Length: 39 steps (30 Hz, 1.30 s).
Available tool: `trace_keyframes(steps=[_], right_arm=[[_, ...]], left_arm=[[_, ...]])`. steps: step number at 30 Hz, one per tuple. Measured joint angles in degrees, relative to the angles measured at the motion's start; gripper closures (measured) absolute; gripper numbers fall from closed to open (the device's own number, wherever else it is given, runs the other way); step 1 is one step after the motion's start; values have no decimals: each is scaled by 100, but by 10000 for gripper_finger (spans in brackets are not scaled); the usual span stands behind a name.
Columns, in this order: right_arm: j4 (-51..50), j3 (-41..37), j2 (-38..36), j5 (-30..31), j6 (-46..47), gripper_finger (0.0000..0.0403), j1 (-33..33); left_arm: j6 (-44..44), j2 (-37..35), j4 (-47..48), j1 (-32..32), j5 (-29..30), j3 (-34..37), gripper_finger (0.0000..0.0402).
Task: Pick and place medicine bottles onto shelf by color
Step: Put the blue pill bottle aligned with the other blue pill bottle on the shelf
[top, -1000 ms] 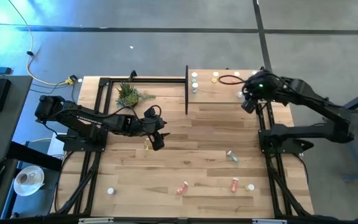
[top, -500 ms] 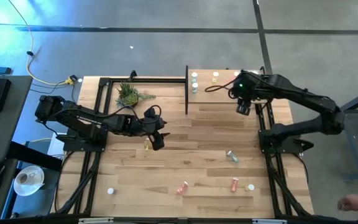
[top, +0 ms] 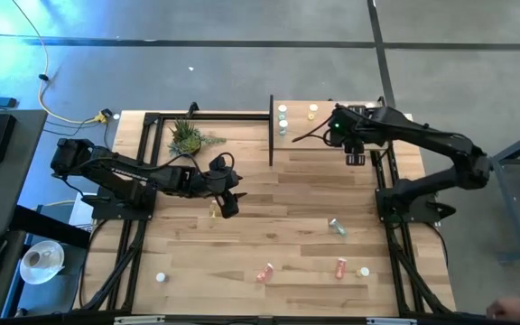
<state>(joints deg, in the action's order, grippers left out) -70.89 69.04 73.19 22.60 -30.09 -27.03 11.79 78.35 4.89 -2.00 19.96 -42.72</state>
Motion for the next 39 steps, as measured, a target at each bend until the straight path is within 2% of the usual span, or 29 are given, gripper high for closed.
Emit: trace_keyframes(steps=[14,28,39], right_arm=[[-89,0,492,433,125,213,-107],[-83,-3,568,134,11,213,-339],[-42,7,857,191,-2,213,-507]], left_arm=[[-139,0,1,0,15,0,158],[-149,0,2,-1,-1,0,158],[-149,0,54,-1,-3,-1,158]])
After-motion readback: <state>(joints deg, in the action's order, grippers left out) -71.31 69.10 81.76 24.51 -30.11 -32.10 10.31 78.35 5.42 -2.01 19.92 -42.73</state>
